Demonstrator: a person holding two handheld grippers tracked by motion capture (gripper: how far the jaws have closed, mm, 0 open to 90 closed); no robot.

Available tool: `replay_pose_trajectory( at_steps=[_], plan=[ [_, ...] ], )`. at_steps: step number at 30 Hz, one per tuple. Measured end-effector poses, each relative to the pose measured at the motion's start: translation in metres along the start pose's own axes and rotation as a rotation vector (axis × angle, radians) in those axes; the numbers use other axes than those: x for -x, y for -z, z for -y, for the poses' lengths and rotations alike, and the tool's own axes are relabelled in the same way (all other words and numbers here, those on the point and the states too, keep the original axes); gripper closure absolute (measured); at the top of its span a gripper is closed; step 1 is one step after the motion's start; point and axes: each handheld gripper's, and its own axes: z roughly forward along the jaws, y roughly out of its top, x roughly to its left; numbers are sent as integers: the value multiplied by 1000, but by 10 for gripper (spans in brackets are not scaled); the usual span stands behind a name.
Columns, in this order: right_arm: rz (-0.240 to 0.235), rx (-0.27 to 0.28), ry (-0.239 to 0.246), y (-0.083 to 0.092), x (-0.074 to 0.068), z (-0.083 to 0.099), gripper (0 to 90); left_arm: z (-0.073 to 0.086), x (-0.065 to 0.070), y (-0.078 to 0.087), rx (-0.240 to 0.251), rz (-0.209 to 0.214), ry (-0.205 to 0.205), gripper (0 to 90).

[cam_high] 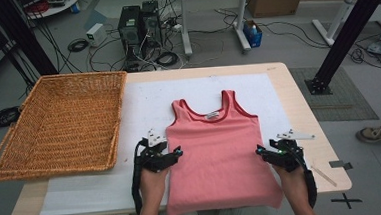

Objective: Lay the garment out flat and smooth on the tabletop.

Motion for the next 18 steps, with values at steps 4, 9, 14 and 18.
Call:
replay_pose_trajectory(
  at_steps=[4, 9, 14, 18],
  plan=[
    [18, -46, 53, -13, -4, 5, 585, 5, 7, -4, -19, -68, -62, 543],
    [-9, -40, 57, -6, -2, 11, 874, 11, 9, 3, -16, -35, -75, 859],
    [-39, -32, 28, 10, -3, 20, 874, 24, 15, 20, -7, -4, -64, 860],
    [-62, -22, 24, 25, -6, 30, 825, 34, 20, 32, 35, 1, -58, 824]
  ],
)
